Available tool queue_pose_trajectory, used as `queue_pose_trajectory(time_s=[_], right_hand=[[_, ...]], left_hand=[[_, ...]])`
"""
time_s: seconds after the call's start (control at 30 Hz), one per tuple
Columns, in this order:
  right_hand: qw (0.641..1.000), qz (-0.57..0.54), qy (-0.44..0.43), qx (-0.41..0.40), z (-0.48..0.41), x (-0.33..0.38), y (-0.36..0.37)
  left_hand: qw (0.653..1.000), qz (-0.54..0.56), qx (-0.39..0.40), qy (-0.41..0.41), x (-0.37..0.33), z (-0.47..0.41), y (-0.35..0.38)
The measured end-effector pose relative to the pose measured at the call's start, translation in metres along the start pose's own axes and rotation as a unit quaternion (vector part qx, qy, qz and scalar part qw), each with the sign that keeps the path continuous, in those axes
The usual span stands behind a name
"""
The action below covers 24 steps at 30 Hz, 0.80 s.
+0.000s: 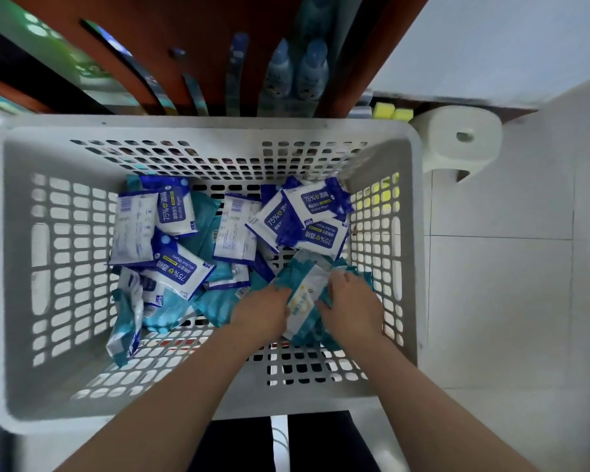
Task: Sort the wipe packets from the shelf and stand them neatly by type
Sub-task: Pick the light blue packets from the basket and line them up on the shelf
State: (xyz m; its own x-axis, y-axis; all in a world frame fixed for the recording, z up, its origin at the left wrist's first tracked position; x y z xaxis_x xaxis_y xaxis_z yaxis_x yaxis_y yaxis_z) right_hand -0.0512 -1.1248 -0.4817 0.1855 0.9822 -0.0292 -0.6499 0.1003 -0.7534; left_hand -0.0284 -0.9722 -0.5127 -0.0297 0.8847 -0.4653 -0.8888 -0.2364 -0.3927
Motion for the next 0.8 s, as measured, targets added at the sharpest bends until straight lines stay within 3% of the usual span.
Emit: queue_pose_trajectory(time_s=[0.13, 0.23, 0.3, 0.37, 0.5, 0.6, 0.73, 0.8], right_hand=[[0.998, -0.05, 0.008, -0.024, -0.007, 0.002, -0.001], [0.995, -0.042, 0.017, -0.092, -0.015, 0.01, -0.012], [0.989, -0.04, -0.039, -0.139, -0.022, 0.026, -0.018], [0.975, -0.054, -0.115, -0.181, -0.03, 0.048, -0.02], [0.969, -0.028, -0.227, -0.098, -0.049, 0.097, -0.014], [0.959, 0.061, -0.269, -0.057, -0.069, 0.125, -0.002], [0.946, 0.209, -0.246, -0.028, -0.095, 0.145, 0.009], [0.94, 0.255, -0.222, -0.028, -0.102, 0.151, 0.013]], left_hand=[[0.998, -0.036, 0.009, 0.06, -0.001, 0.0, -0.001], [0.999, 0.012, 0.002, 0.051, 0.007, 0.001, -0.016], [0.996, 0.056, -0.063, 0.021, 0.019, 0.002, -0.032], [0.987, 0.033, -0.155, -0.015, 0.036, 0.005, -0.049], [0.955, -0.065, -0.276, -0.088, 0.074, 0.01, -0.083], [0.929, -0.057, -0.332, -0.151, 0.106, 0.011, -0.107], [0.915, 0.055, -0.322, -0.239, 0.148, 0.007, -0.121], [0.914, 0.083, -0.313, -0.244, 0.158, 0.006, -0.12]])
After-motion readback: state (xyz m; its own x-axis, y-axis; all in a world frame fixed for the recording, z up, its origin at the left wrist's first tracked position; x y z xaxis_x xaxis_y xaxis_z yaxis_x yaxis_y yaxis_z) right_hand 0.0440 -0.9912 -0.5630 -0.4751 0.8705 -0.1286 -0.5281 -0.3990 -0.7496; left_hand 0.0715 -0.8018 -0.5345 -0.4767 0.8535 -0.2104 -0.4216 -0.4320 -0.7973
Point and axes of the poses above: each hand's wrist, its own z-axis away from the middle knuckle, its own y-axis out of the palm, x = y × z, the point moved 2 cm from there along -z, towards the middle knuckle, and after that the axes turned 14 degrees about z, right-handed, at the moved point
